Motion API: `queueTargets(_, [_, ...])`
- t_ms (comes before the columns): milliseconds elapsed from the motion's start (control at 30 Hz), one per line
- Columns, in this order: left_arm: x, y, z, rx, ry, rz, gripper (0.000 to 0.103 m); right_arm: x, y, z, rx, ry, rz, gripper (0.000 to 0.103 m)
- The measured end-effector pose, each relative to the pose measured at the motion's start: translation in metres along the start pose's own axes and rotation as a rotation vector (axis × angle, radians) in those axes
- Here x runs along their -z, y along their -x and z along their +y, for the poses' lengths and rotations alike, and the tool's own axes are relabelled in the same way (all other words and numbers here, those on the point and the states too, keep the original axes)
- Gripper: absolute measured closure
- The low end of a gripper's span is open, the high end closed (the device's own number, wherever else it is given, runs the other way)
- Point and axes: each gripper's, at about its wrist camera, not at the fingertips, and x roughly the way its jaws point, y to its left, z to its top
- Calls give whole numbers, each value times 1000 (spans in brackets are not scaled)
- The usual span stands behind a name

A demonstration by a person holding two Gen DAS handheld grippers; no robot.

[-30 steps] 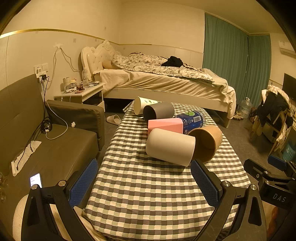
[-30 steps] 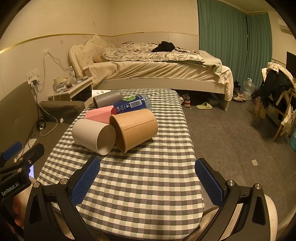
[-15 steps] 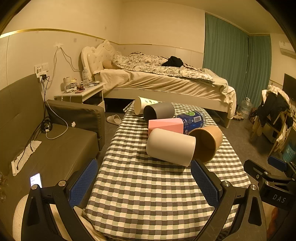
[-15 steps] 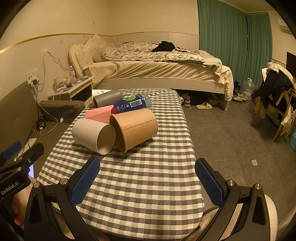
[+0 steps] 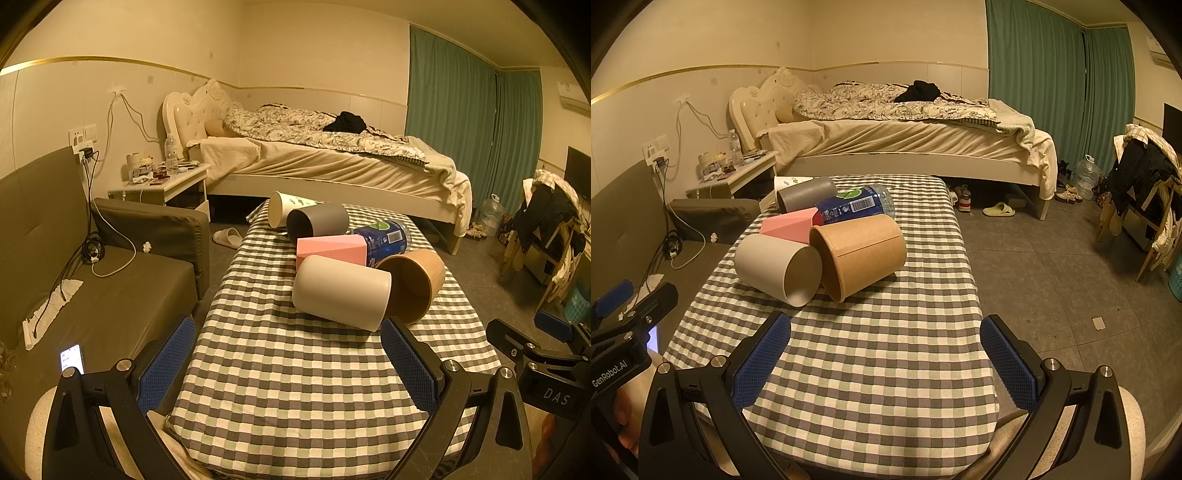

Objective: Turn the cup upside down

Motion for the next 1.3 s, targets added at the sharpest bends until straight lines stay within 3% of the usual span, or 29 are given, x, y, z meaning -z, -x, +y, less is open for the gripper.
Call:
queueTargets(433, [7, -5, 14, -2, 10, 11, 0, 2, -1, 1, 4, 5, 7, 0])
queueTargets(733, [-2, -12, 16, 1, 16, 32, 0, -7, -3, 7, -7, -10, 57, 0])
queueTargets(867, [-23, -22, 26, 26, 35, 54, 0, -30, -9, 13, -32, -28, 109, 0])
queueTargets(1067, [-61, -54, 49, -28, 24, 41, 0, -84, -25, 32, -51, -25, 140, 0])
queueTargets(1300, [-101, -121, 84, -103, 31, 79, 0, -155, -91, 69, -71, 20, 224, 0])
